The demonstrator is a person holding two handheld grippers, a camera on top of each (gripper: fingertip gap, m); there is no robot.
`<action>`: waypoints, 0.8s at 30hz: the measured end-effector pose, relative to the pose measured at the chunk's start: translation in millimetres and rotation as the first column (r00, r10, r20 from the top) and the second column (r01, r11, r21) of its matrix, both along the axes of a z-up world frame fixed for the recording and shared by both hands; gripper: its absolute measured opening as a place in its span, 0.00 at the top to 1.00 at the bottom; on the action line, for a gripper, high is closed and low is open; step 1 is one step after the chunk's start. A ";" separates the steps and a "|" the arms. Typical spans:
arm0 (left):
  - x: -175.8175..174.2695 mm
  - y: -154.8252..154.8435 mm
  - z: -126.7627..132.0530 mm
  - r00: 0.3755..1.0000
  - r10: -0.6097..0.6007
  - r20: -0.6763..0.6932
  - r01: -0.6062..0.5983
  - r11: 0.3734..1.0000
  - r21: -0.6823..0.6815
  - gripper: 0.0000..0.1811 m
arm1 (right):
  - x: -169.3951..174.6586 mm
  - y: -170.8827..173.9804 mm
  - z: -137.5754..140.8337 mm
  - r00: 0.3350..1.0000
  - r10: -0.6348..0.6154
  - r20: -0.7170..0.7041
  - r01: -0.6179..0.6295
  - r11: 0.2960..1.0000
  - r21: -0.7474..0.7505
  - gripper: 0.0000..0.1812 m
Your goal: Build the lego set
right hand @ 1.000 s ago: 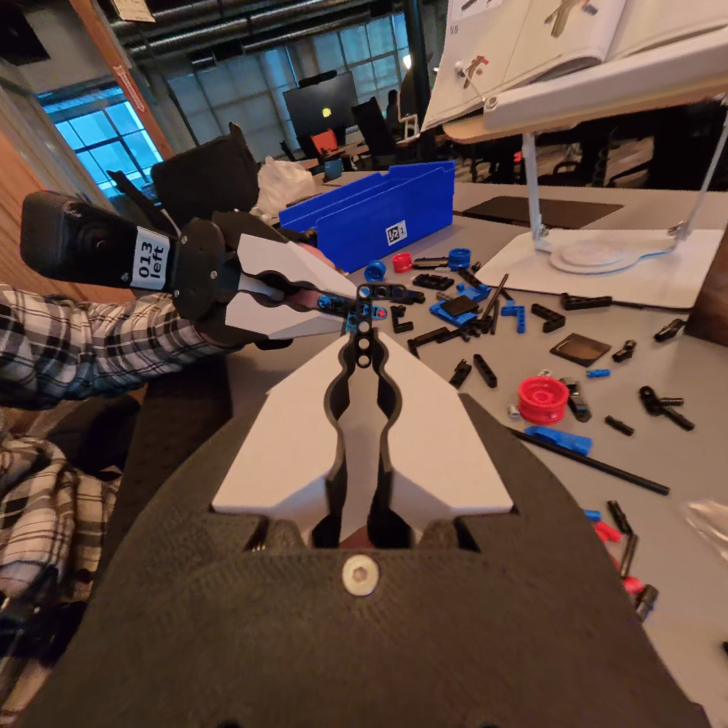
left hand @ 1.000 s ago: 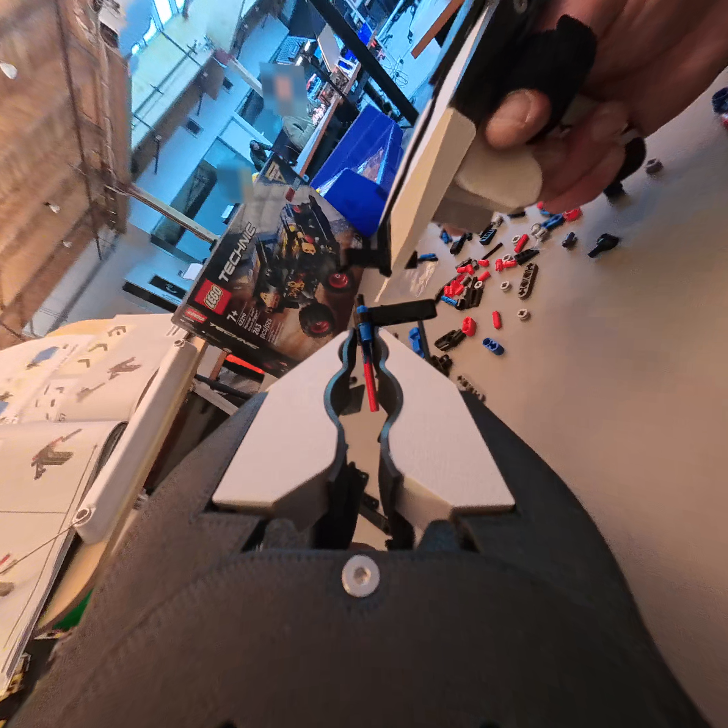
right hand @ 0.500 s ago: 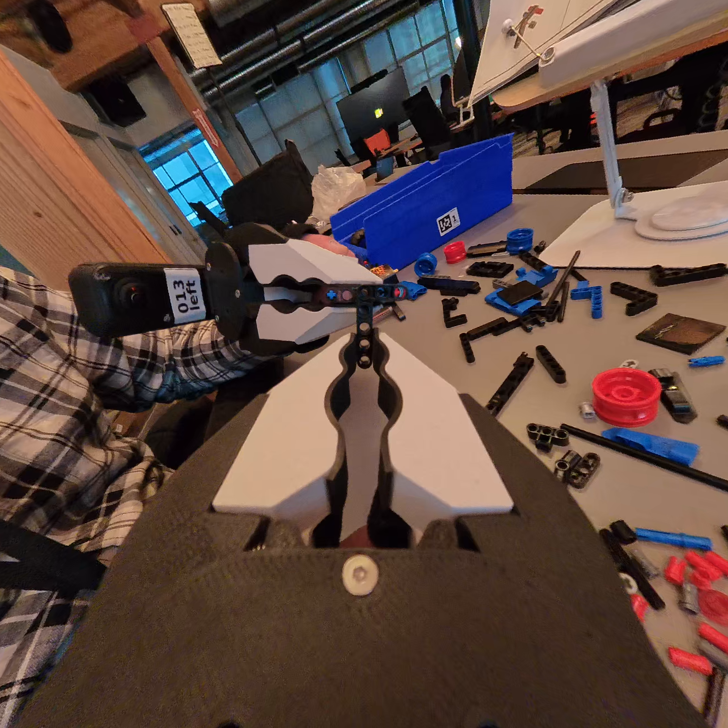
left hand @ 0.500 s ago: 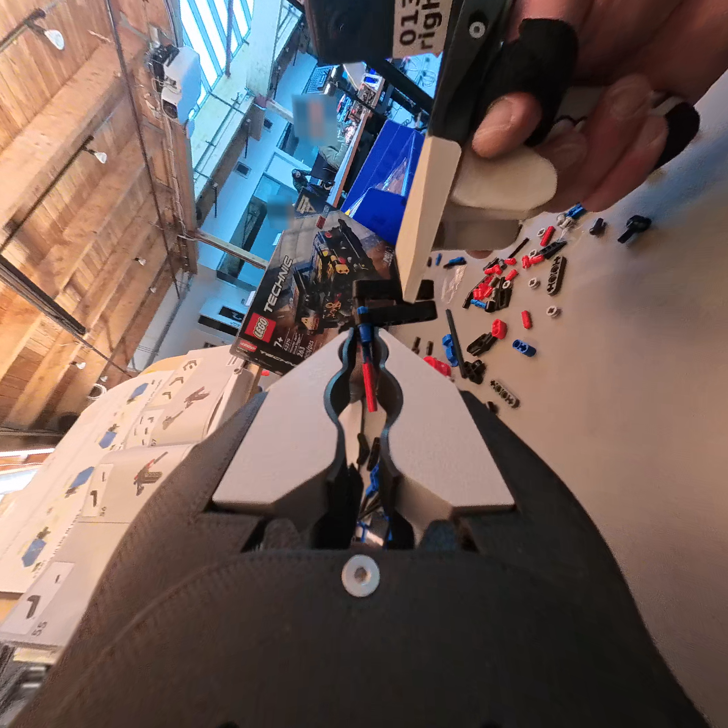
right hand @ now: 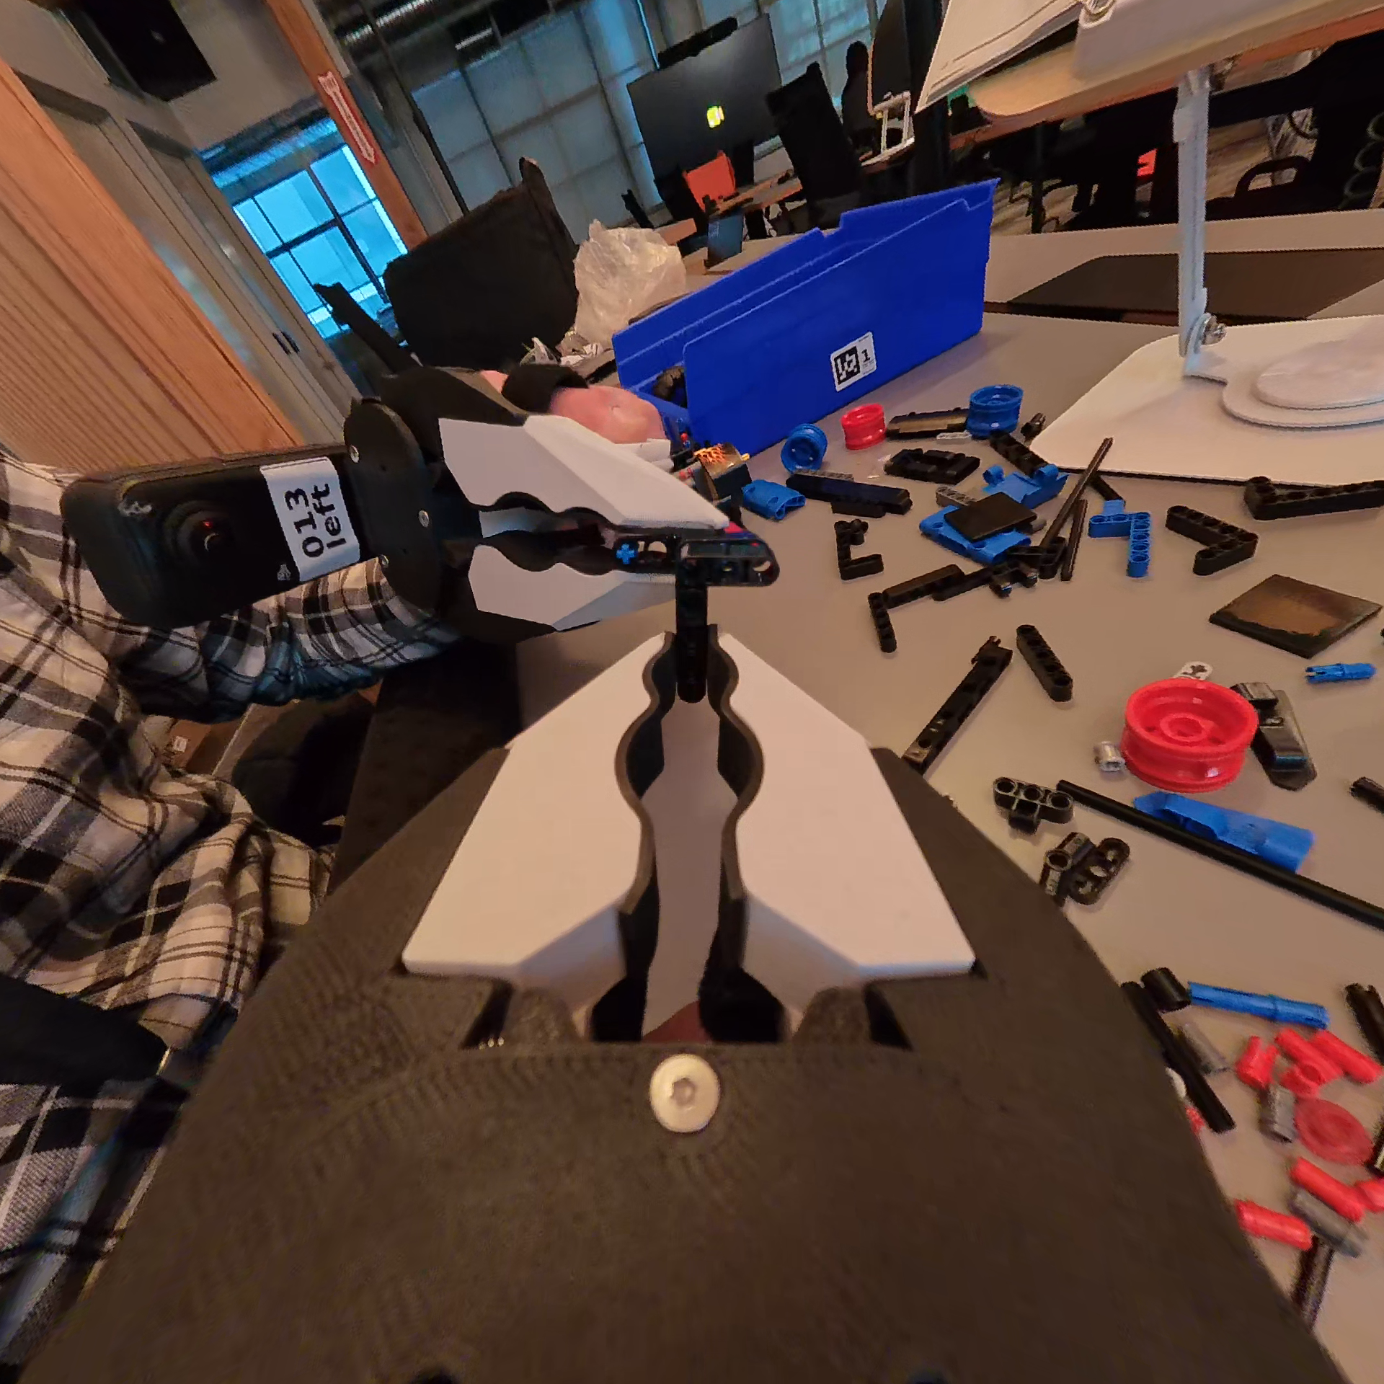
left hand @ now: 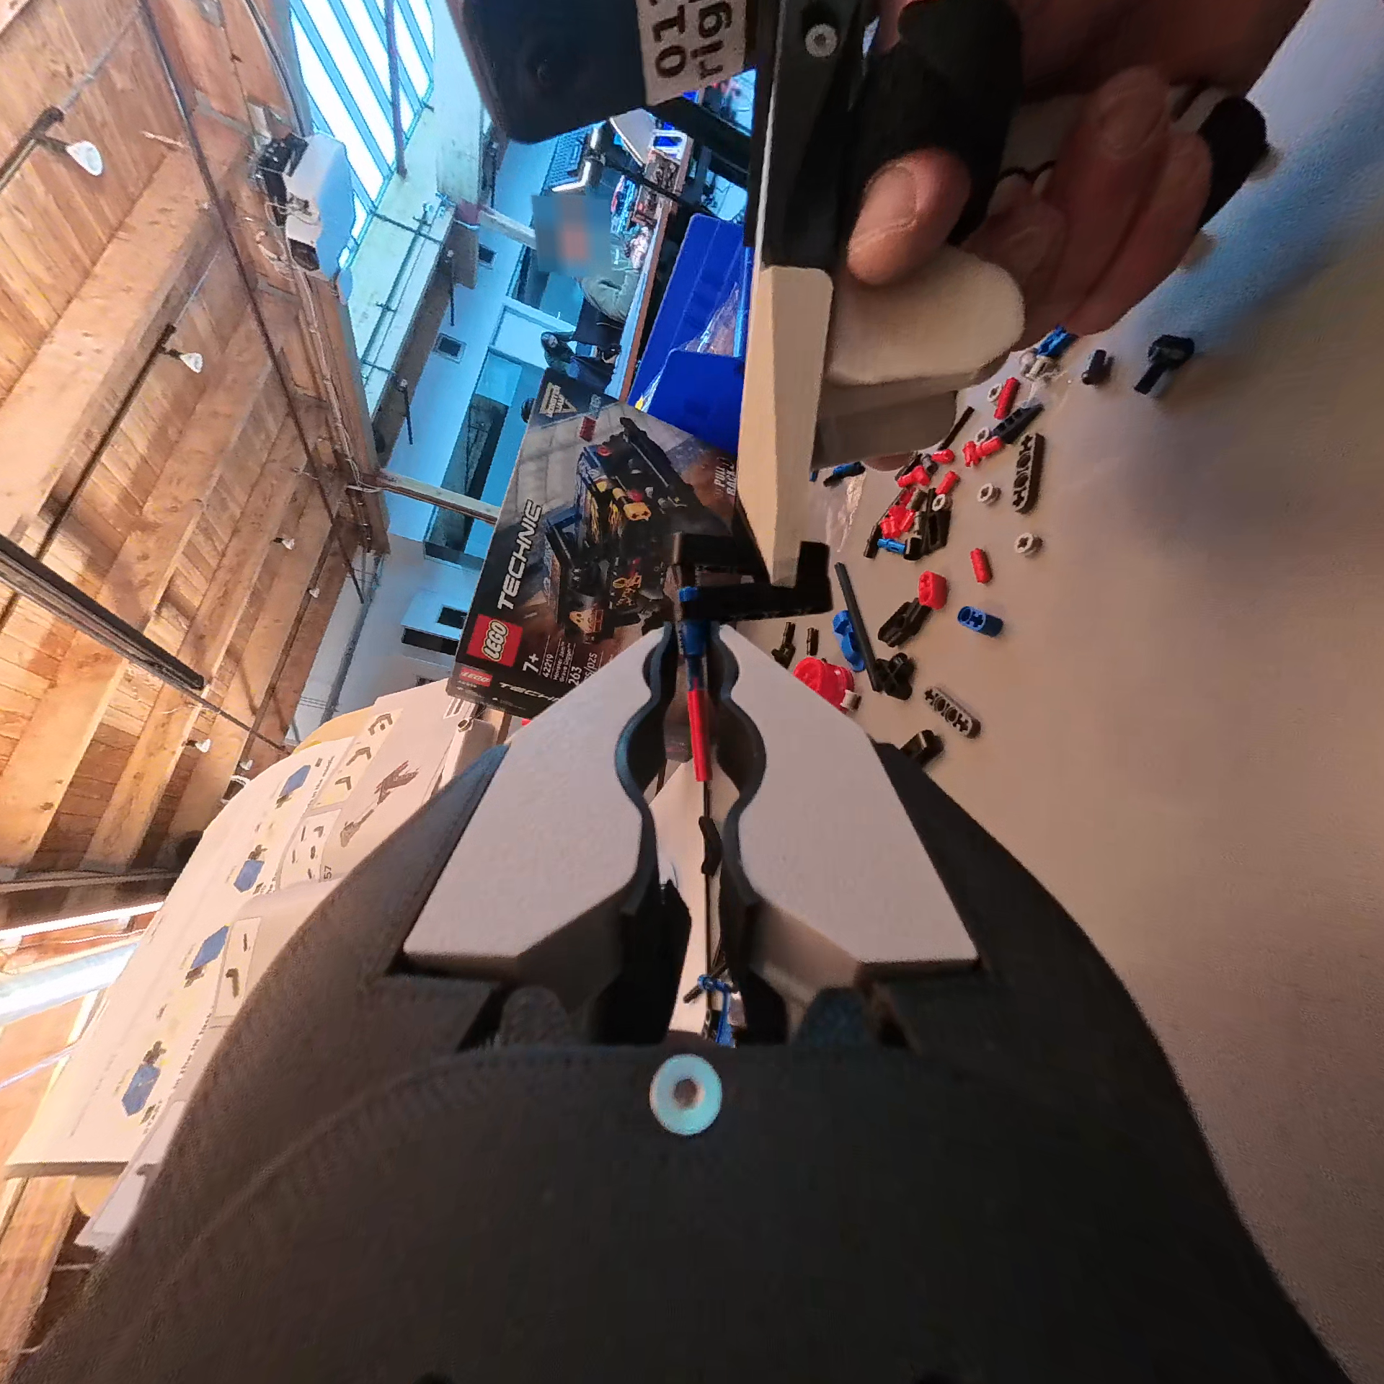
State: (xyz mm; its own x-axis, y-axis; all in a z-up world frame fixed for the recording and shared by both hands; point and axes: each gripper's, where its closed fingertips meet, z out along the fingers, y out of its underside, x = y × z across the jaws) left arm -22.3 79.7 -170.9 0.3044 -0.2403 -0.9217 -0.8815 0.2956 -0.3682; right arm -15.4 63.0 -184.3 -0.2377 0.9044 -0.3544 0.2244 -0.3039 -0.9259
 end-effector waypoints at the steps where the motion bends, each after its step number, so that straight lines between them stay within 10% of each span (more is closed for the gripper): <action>1: 0.2 -0.4 -1.2 1.000 -0.002 -0.006 0.002 1.000 -0.003 0.98 | 0.2 -0.6 -1.2 1.000 0.005 0.007 -0.005 1.000 0.002 0.98; 24: 6.4 0.0 -15.8 0.997 -0.042 -0.068 0.040 0.999 -0.023 0.98 | 0.6 -2.9 -12.4 0.998 0.015 0.064 -0.017 0.999 0.030 0.98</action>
